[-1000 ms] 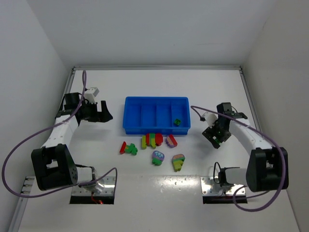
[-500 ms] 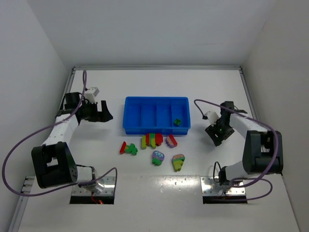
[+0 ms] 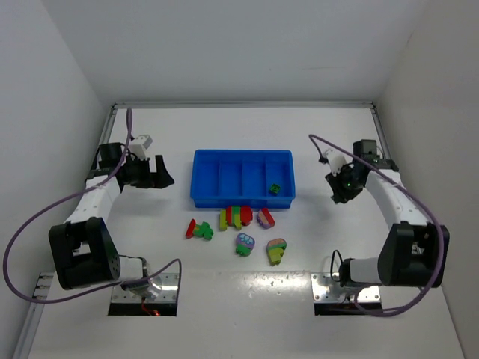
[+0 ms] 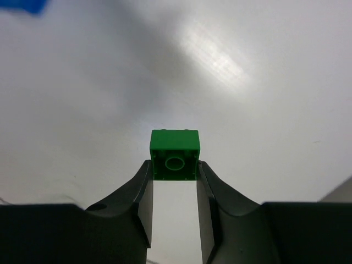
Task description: Sort the legos into containers by color
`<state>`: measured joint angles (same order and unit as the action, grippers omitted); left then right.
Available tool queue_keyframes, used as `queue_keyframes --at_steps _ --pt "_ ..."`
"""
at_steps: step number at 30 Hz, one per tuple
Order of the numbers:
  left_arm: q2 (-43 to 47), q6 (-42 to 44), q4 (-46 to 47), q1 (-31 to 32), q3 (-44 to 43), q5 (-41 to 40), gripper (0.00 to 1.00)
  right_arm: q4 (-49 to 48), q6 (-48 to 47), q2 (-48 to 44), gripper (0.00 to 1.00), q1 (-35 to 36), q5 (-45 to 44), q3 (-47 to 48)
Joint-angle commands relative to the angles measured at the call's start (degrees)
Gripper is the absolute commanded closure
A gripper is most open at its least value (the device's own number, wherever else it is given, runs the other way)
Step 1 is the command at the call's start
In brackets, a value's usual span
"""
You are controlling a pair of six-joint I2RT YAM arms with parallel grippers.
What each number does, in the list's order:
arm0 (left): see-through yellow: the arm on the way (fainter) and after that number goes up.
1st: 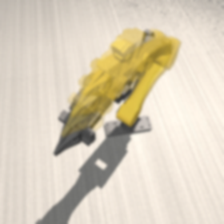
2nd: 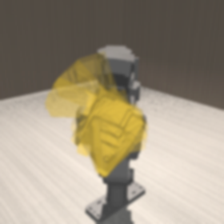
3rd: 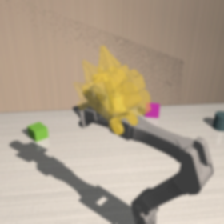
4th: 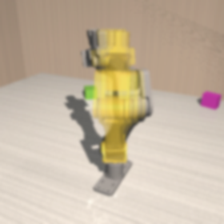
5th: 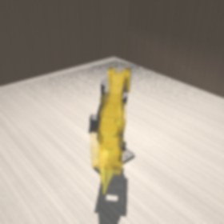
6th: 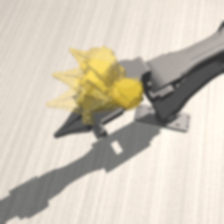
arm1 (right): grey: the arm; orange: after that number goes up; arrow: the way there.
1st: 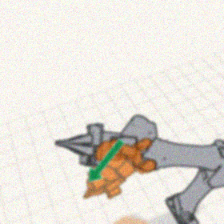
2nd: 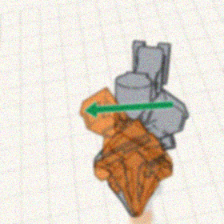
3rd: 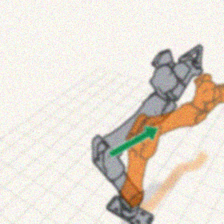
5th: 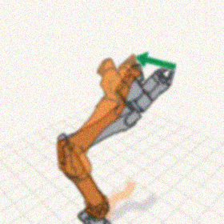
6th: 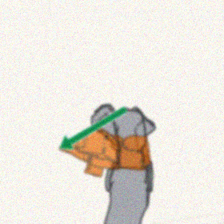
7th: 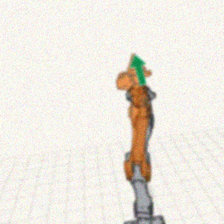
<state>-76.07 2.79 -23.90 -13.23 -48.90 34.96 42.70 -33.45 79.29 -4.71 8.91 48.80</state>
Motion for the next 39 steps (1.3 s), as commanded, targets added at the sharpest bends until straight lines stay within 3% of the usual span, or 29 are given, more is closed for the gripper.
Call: queue_keyframes --at_steps 1,5,10,14,23,29,36,39 --pt "1.27 0.82 0.87 -0.83 -1.37 1.51 0.00 2.12 3.65 -5.98 0.83 0.13 8.91 10.14" --pt "1.98 1.43 0.87 -0.83 -1.37 2.04 0.00 2.13 11.02 -5.82 0.83 1.54 17.70 19.04" --pt "3.04 2.57 -1.76 -0.83 -3.12 2.04 0.00 2.13 18.67 4.02 0.81 5.49 26.59 28.45" --pt "4.18 3.10 -3.43 -0.83 -3.83 2.04 0.00 -3.57 21.06 8.60 0.81 11.90 25.11 28.46" --pt "5.41 4.94 -4.66 -0.83 -3.83 2.57 0.00 -11.67 24.40 15.28 0.80 17.97 20.98 25.57" --pt "5.41 5.56 -5.71 -0.83 -4.36 3.10 0.00 -12.90 23.87 17.57 0.66 19.39 15.71 25.03" --pt "4.88 8.02 -6.95 -0.83 -4.36 4.77 0.00 -13.52 23.87 18.71 0.60 21.15 10.70 24.51" --pt "4.35 10.39 -8.36 -0.83 -4.97 5.99 0.00 -13.52 23.87 18.71 0.38 21.67 9.64 24.51"
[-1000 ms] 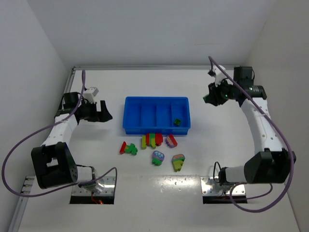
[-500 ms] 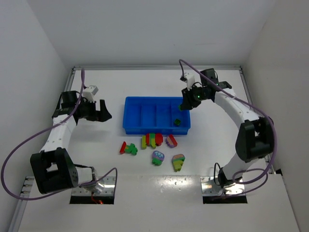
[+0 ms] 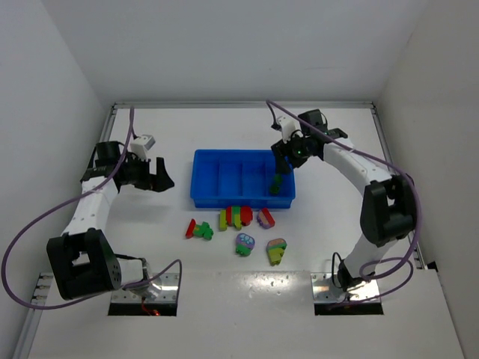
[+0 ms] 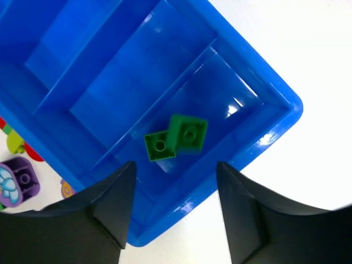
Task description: Sort the legos into containers by color
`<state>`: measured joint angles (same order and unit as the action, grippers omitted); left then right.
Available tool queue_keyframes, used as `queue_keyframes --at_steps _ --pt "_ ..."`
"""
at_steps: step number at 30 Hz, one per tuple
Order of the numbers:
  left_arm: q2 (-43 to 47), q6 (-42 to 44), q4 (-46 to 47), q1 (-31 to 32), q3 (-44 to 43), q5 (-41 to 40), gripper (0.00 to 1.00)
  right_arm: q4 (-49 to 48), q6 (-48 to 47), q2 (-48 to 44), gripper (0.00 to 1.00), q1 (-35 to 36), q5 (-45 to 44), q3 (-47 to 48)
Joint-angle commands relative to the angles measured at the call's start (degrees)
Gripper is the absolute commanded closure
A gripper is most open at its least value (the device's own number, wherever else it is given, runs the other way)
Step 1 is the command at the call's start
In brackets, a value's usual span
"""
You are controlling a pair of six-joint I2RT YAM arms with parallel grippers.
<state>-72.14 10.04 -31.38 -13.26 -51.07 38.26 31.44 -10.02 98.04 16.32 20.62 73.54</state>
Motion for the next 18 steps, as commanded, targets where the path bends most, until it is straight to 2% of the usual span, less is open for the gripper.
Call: queue_keyframes --at_steps 1,3,6,7,8,10,11,14,15,18 --pt "0.42 3.84 -1.84 -0.81 -3.33 2.70 0.00 -2.26 0.44 -0.65 0.35 1.26 -2.08 -0.24" --pt "0.42 6.12 -3.42 -0.81 -4.12 3.83 0.00 -2.26 0.44 -1.18 0.28 1.26 -2.08 -0.76" --pt "0.42 12.96 -8.06 -0.10 -5.87 5.06 0.00 -2.26 0.44 -4.08 0.27 1.26 -0.41 -0.76" --pt "0.42 16.90 -10.78 0.68 -6.67 5.77 0.00 -1.65 0.44 -4.87 0.27 1.26 0.98 -0.76" --pt "0.42 25.73 -16.73 1.91 -8.42 5.77 0.00 -0.95 0.44 -6.88 0.27 1.26 1.70 -0.76" --pt "0.42 35.09 -22.91 3.23 -9.83 4.47 0.00 -0.07 0.44 -9.17 0.27 1.26 3.02 -0.76" --pt "-0.10 42.53 -25.55 4.72 -10.36 3.32 0.00 0.98 0.44 -10.40 0.27 1.26 3.80 -0.76" --pt "-1.42 52.50 -35.22 6.05 -10.98 -1.08 0.02 2.92 0.44 -14.97 0.27 0.21 4.87 -1.99" --pt "-2.03 58.89 -39.51 6.75 -10.98 -1.08 0.03 2.92 0.44 -16.03 0.27 0.21 5.39 -2.52" --pt "-2.04 67.62 -43.24 6.75 -9.59 -1.61 0.06 3.54 0.44 -20.85 0.25 0.21 5.92 -5.15"
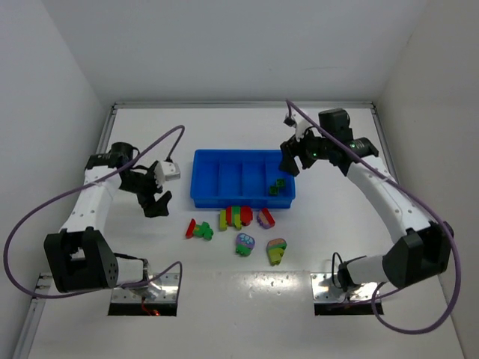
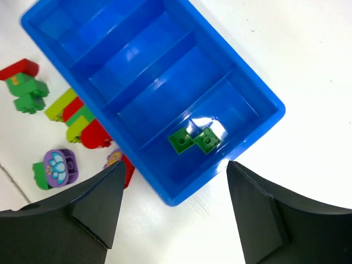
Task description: Sort the legos into containers by color
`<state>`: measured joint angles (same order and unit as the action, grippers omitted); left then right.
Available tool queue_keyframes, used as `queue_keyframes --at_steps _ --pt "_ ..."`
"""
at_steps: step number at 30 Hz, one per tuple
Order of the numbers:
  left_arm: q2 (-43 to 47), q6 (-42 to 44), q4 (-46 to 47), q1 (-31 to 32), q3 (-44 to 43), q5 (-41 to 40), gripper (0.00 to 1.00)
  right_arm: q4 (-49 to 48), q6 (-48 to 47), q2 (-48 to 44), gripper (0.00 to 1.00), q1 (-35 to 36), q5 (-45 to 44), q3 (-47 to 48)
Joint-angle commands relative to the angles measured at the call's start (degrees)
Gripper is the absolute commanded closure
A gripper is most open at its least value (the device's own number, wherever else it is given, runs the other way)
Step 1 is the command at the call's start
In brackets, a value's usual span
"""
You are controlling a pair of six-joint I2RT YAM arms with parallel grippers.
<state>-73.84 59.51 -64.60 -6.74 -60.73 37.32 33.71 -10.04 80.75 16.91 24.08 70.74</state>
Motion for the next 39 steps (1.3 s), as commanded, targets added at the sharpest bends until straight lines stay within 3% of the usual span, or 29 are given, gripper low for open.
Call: queue_keyframes --at_steps 1,7,11,19,24,39 --pt "-0.34 20.02 -10.02 0.24 0.87 -0.67 0.06 1.27 0.46 -3.58 0.25 -0.38 2.47 -2.97" --pt "5.28 33.38 -8.36 2.07 9.04 3.98 0.07 1.27 0.46 -5.25 0.24 -2.84 3.70 -5.43" --pt "6.43 33.92 -5.37 8.14 13.00 4.52 0.06 1.79 0.46 -5.25 0.24 -3.99 5.54 -5.44" --pt "7.76 24.97 5.52 17.63 17.14 2.05 0.05 1.79 0.46 -4.64 0.24 -5.57 7.13 -5.96" --pt "4.07 22.94 7.38 18.78 17.14 2.05 0.00 1.79 0.46 -4.11 0.24 -5.57 7.65 -5.96" --pt "-3.58 17.05 14.41 22.91 16.52 -0.14 0.00 2.32 0.46 -2.53 0.24 -5.57 8.18 -6.49"
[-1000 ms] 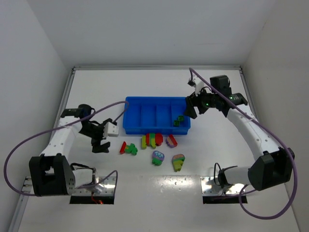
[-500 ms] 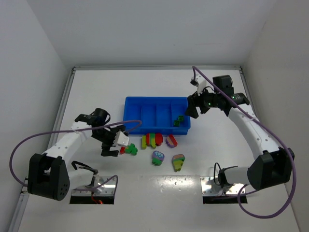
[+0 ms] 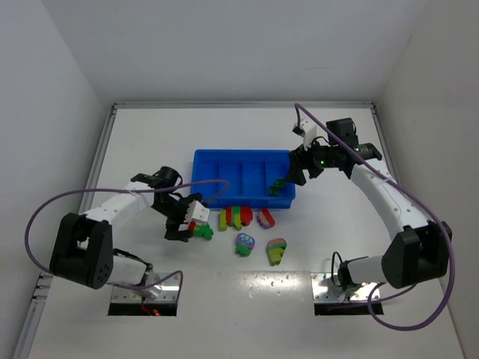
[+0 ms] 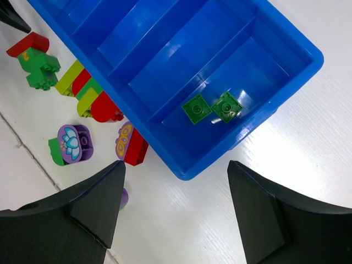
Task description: Sort the legos into containers by color
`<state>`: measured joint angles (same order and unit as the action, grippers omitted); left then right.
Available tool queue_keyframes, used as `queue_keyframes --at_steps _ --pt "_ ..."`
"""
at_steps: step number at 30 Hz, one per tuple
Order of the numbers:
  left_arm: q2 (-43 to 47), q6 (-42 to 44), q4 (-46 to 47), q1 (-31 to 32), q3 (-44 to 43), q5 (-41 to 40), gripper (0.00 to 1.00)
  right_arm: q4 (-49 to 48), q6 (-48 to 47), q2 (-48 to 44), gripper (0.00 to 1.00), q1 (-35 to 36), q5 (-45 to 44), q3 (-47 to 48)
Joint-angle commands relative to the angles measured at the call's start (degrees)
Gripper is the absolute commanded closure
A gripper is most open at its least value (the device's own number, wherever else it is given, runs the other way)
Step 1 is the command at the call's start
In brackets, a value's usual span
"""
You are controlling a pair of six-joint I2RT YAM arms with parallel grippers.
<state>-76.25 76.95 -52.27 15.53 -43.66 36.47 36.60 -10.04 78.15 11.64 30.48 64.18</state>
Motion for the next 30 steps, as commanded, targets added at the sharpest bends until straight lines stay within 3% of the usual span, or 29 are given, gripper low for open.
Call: queue_keyframes --at_steps 1,24,28,30 --pt "-2.05 -0.39 2.09 0.64 -0.55 0.19 0.00 -0.56 0.46 0.07 0.24 -0.30 1.78 0.07" --pt "-8.39 -0.92 6.13 0.64 -1.08 -2.02 0.00 -0.04 -0.06 2.79 0.24 -0.30 1.78 0.07" --pt "-8.92 -2.06 7.26 0.64 -1.08 -2.02 0.09 -0.04 -0.06 2.80 0.24 -0.30 1.78 0.07" --pt "-9.53 -2.06 7.80 0.64 -1.08 -2.54 0.18 -0.04 -0.06 2.80 0.24 -0.30 1.78 0.07"
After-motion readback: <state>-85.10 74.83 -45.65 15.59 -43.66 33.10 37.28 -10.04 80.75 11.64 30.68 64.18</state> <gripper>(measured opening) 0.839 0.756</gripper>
